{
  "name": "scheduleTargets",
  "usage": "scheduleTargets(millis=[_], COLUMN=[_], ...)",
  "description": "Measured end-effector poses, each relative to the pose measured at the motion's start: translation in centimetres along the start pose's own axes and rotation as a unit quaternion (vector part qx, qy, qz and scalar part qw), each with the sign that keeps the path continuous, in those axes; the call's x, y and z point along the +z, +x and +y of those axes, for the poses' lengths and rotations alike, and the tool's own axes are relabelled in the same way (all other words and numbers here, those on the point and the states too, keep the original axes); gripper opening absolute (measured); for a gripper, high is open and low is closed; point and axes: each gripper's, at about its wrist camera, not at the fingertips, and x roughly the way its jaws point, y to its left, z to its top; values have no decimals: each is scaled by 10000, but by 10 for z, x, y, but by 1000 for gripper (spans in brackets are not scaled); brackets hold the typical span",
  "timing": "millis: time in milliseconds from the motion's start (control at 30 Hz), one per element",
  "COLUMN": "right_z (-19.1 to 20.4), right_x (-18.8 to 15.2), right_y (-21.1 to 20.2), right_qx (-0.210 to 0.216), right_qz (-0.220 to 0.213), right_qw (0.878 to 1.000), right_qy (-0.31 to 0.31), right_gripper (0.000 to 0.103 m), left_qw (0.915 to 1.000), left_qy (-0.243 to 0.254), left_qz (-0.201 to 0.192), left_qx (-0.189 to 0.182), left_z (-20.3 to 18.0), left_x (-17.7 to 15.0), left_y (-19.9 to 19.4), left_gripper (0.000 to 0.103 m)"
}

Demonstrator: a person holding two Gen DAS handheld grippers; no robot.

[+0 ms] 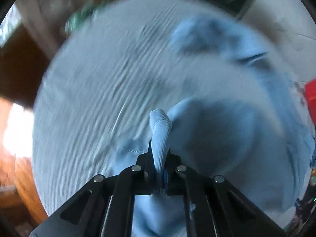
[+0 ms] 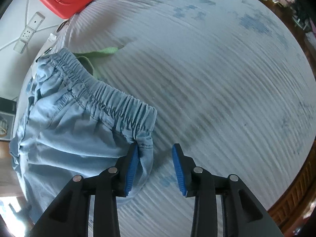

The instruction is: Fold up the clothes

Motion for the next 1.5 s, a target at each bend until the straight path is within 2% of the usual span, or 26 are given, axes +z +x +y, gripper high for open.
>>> scheduleTargets(millis=[67,133,200,267,333,400,533,667,900,967,1033,1067,1100,1133,1200,1300,1367,1433,1500], right_z=[0,2,5,6,5,2,-6,-12,-21,-21,-24,-25,-24,-23,-17,-5,6,17,25], right_x=[0,2,3,3,3,2,0,-2,-1,2,1,1,1,2,4,7,8,6,3], right_y=[0,0,2,2,1,1,-2,-10,-24,-25,-27,-27,-26,-25,-20,-12,-8,-5,0], right_qx=[-11,-66,-131,-165,-149,-68,176,468,880,901,883,869,849,830,763,635,529,491,421], right_qz=[-4,20,47,72,91,105,93,-68,-255,-296,-350,-381,-415,-450,-494,-536,-538,-524,-467], right_qw=[10000,10000,9998,9996,9996,9996,9996,9988,9958,9954,9954,9953,9954,9954,9958,9965,9970,9970,9974], right_qy=[-15,-67,-136,-198,-231,-239,-189,-157,31,111,158,170,165,159,96,-33,-162,-287,-363], right_gripper=[35,36,37,38,38,38,39,39,48,54,70,75,81,83,84,84,84,84,84], left_qw=[9976,9871,9762,9724,9750,9793,9854,9855,9859,9848,9834,9827,9819,9812,9862,9920,9931,9924,9903], left_qy=[491,1091,1512,1876,1957,1847,1563,1591,1568,1624,1696,1732,1768,1804,1612,1235,981,550,173], left_qz=[-392,-221,-9,34,-103,-242,-260,-123,256,324,388,420,453,485,231,-250,-570,-856,-848], left_qx=[-295,-1147,-1554,-1389,-1045,-790,-630,-569,-522,-515,-506,-502,-497,-493,-293,68,308,693,1087], left_z=[-39,-87,-120,-142,-145,-137,-118,-129,-147,-152,-157,-159,-161,-164,-143,-103,-77,-29,18], left_x=[-4,-21,-35,-44,-45,-41,-38,-51,-75,-78,-80,-81,-83,-84,-75,-57,-45,-32,-20], left_y=[-34,-51,-54,-53,-53,-54,-47,-27,34,42,48,51,54,57,39,5,-18,-46,-51], left_gripper=[6,6,9,26,63,69,68,69,69,68,68,64,41,19,11,10,10,10,10])
